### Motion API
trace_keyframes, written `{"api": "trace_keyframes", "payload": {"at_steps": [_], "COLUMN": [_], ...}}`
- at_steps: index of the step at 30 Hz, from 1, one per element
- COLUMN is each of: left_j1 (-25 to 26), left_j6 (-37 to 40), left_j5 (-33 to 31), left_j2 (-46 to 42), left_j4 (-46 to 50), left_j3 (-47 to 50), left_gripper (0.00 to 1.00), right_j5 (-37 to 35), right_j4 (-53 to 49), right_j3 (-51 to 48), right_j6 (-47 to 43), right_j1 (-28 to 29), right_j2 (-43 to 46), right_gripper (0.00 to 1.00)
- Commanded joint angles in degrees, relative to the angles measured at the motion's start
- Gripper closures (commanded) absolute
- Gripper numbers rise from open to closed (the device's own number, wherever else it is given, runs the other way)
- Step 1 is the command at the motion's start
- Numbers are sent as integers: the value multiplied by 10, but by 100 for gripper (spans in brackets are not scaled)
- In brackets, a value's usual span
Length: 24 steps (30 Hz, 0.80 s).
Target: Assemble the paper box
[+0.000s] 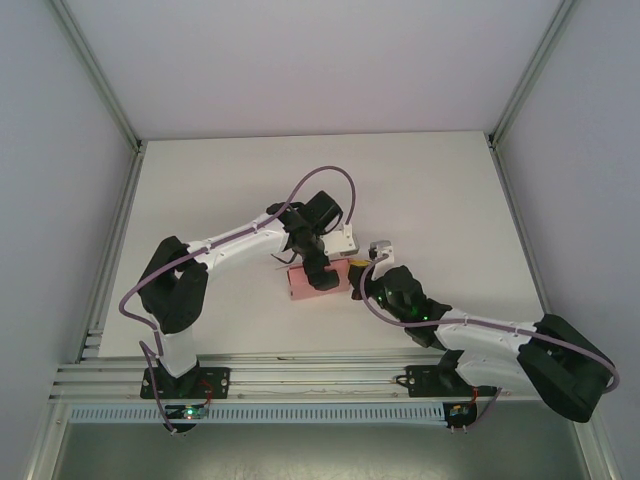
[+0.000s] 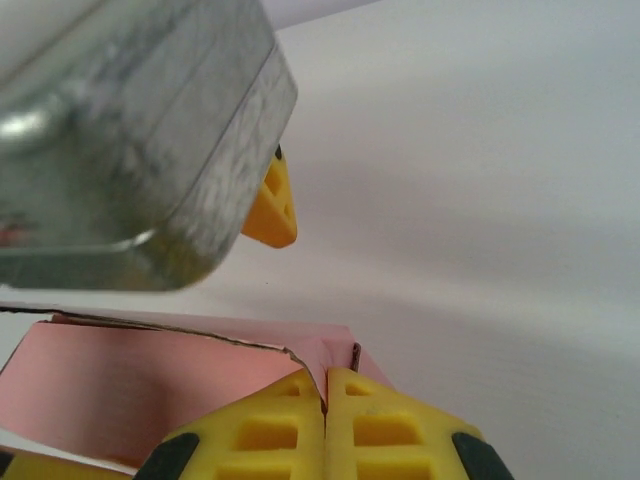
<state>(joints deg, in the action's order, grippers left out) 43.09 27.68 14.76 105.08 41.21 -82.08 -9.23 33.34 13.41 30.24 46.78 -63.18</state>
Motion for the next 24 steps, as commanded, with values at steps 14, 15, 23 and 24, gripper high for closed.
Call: {"api": "trace_keyframes", "payload": {"at_steps": [14,15,23,24], "left_j1": [6,5,5,4], "left_j6": [-163,-190,-364,-383], "left_j5": [-59,-82,-167,-197], "left_j2": [-175,-192,-380,-399], "left_j4": [-122,-127,-150,-148], "left_j3": [97,112,284,299], "left_gripper": [0,0,11,12], "right_j5": [-83,-87,-80,-76], "right_j4": [-286,-289,-345,-348], "right_j3": [64,67,125,129], "right_j6": [80,85,83,83], "right_j1": [38,40,45,46], "right_j2": [-13,-15,-46,-47], "right_gripper": [100,100,100,100]}}
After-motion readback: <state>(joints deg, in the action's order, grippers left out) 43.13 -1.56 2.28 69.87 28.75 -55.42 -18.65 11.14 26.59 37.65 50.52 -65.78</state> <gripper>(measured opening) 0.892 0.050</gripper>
